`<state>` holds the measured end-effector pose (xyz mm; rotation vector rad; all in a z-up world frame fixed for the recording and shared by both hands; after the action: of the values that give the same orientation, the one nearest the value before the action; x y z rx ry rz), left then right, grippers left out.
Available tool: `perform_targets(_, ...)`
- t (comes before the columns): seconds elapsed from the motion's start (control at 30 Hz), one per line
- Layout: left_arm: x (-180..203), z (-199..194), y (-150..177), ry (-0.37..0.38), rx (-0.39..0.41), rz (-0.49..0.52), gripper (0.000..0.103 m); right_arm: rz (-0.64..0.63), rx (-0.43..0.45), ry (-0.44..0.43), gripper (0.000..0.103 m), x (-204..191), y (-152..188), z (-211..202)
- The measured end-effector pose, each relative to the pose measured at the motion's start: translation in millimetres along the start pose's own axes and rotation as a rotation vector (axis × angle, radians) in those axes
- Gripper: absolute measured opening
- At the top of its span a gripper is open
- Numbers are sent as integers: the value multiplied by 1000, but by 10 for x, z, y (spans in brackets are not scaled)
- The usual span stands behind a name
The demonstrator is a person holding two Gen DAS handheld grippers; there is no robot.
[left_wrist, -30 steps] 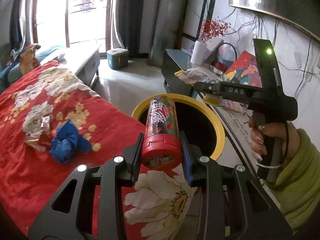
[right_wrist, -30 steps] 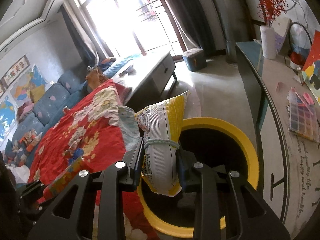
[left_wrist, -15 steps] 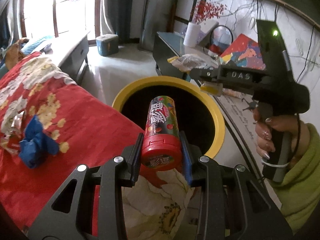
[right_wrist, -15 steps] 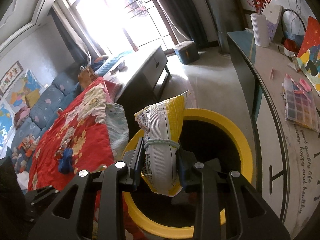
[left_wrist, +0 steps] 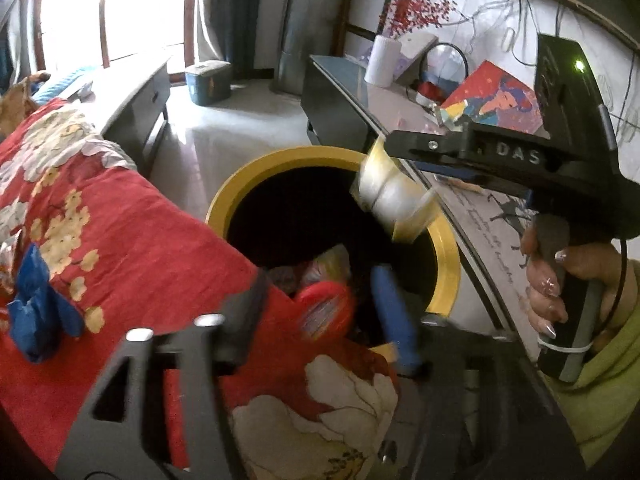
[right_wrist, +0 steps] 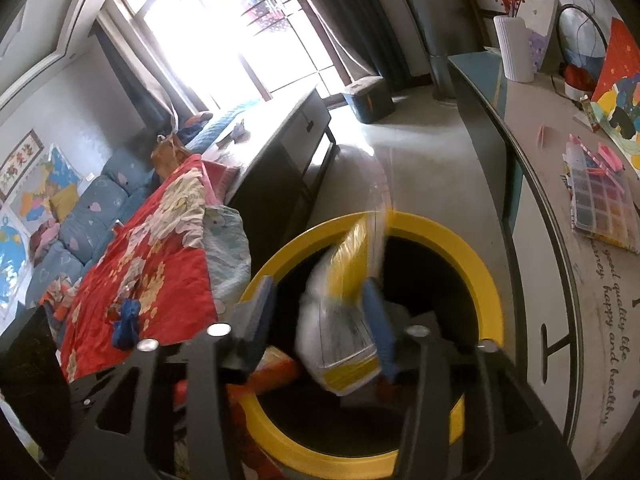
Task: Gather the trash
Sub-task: 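Open the right tool over the bin while the left tool drops the snack tube in, then move both tools back to the remaining trash on the bedspread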
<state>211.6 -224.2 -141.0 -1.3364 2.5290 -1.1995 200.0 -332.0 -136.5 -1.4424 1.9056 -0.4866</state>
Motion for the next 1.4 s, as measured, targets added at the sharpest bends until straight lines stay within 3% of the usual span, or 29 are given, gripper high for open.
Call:
perform_targets(0.03, -13, -26, -6, 2, 10, -8, 61, -2, 7, 6, 55, -1, -3, -13)
perform_targets(0.17, -65, -197, -38, -20, 68, -36, 87, -7, 16, 5, 61, -38, -13, -42)
perform_targets(0.23, -79, -290, -36, -32, 96, -47, 92, -12, 23, 4, 64, -68, -10, -61)
perform_targets(0.53, -109, -704, 13, -104, 193, -56, 92, -31, 74, -15, 71, -279, -34, -214)
perform_targets(1.4, -563, -1738, 220, -246, 403, -160, 92, -223, 118, -118, 71, -1262, 131, -526)
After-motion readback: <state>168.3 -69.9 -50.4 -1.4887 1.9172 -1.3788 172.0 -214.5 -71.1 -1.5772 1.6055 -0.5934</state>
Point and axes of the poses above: each gripper's, at about its wrist camera, not at the fingertips, and z roughly the way its jaws point, x to its right, y to its underside, the point moved 6 cm from there along z, roughly the way its jaws point, and after that the axes turned 11 degrees about y, right-handed, at the moved point
